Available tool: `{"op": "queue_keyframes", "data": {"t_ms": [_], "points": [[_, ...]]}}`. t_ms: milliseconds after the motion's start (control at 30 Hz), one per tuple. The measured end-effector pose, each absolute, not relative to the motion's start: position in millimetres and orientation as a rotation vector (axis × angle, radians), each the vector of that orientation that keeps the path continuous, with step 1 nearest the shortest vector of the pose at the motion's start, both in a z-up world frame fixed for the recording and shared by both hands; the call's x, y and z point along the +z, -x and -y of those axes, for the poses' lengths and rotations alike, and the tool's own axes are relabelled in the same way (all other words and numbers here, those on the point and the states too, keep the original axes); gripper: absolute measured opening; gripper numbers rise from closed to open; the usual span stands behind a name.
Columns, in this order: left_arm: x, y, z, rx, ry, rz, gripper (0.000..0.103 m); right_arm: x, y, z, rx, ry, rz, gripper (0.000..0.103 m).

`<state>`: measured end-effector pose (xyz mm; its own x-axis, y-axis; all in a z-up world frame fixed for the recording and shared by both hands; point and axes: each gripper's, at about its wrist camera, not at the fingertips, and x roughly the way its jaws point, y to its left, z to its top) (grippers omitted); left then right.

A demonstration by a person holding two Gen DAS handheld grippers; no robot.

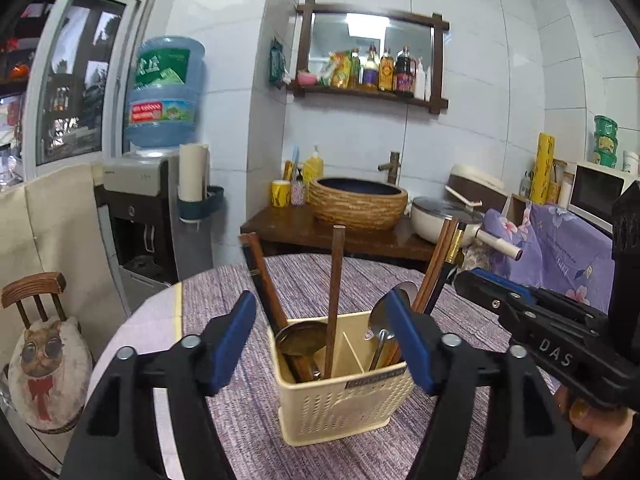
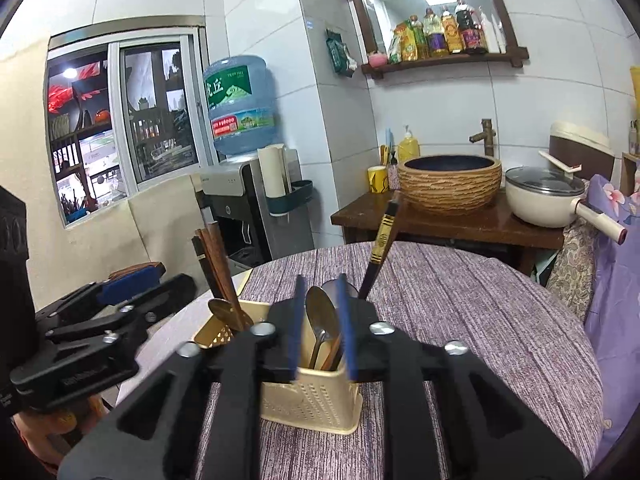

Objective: Organize utensils

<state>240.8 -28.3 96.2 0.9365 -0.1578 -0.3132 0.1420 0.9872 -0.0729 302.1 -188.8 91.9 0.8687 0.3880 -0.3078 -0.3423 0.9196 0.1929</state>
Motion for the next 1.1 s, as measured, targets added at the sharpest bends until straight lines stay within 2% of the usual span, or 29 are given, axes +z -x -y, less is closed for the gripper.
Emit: {"op": "queue_keyframes", "data": {"t_ms": [33, 67, 100, 167, 200, 233, 367, 633, 1100], "points": [[95.6, -232.3, 26.8, -0.147, 0.043, -0.312, 0.076, 91.6, -292.5, 191.3, 0.374, -0.132, -0.334, 0.063], [94.1, -222.1, 23.7, -0.136, 0.038, -0.298, 0.083, 91.3, -284.9, 193.4, 0.362, -0.132, -0.322, 0.067], [91.6, -212.0, 20.1, -0.125, 0.036, -0.285, 0.092, 90.1, -274.2, 195.7, 0.350, -0.130, -0.310, 0.068], [84.5, -192.7, 12.1, -0.106, 0.043, -0.262, 0.098, 86.6, -255.2, 198.8, 0.346, -0.119, -0.299, 0.073], [78.6, -181.5, 8.1, -0.099, 0.044, -0.255, 0.098, 82.1, -241.1, 200.6, 0.337, -0.113, -0.287, 0.085], [73.5, -173.9, 5.2, -0.096, 0.040, -0.256, 0.098, 78.1, -229.8, 202.6, 0.326, -0.110, -0.274, 0.093], [47.4, -138.8, -5.0, -0.066, 0.020, -0.287, 0.098, 54.0, -181.2, 205.1, 0.305, -0.080, -0.239, 0.097], [12.1, -73.3, -17.9, -0.014, 0.112, -0.318, 0.098, 3.6, -100.8, 200.6, 0.339, -0.075, -0.278, 0.097], [5.1, -12.8, -5.1, -0.037, 0.040, -0.255, 0.098, 3.1, -14.9, 204.6, 0.372, -0.012, -0.179, 0.097]]}}
